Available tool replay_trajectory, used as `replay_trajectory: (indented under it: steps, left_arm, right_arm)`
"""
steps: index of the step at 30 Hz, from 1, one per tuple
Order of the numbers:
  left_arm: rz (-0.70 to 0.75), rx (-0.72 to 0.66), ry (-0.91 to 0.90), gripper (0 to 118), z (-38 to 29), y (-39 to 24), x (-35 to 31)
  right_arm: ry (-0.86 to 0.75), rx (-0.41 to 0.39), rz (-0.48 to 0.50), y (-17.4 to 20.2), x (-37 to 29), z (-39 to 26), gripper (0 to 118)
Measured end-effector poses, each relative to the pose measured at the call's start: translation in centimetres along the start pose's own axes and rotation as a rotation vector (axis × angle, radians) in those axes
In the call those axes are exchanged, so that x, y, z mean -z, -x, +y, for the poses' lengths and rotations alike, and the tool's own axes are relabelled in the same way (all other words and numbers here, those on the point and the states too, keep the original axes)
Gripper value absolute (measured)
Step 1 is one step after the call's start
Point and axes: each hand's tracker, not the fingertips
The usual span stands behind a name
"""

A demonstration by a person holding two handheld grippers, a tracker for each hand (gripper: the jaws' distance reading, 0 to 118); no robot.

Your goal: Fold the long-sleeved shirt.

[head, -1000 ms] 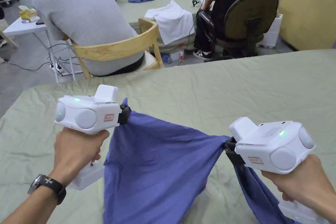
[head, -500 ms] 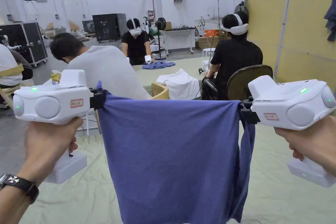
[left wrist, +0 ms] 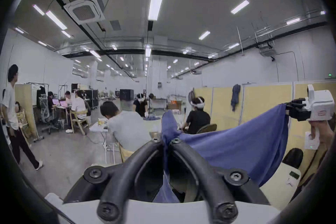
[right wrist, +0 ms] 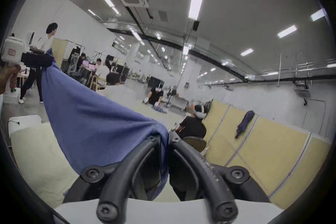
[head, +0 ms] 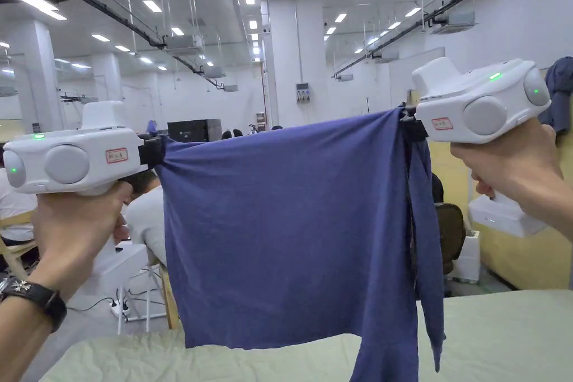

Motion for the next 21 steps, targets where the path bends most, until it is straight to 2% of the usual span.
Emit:
replay_trajectory:
  steps: [7, 9, 12, 21]
  left_arm:
    - [0.015, -0.011, -0.094, 3, 6.8, -0.6, -0.6]
    - [0.019, -0.01, -0.107, 3, 8.1, -0.7, -0.6]
    - [0.023, -0.018, -0.106, 3, 9.0, -0.6, 0.0]
    - [0.026, -0.01, -0.083, 3, 8.4, -0.4, 2.5]
  right_arm:
    - [-0.094, 0.078, -0.043, -3.8, -1.0, 8.0, 11]
    - [-0.107, 0.077, -0.048, -4.3, -1.1, 9.3, 11]
    - [-0.108, 0.055, -0.058, -4.2, -0.9, 9.8, 11]
    - [-0.089, 0.06, -0.063, -4.3, 2.0, 8.1, 11]
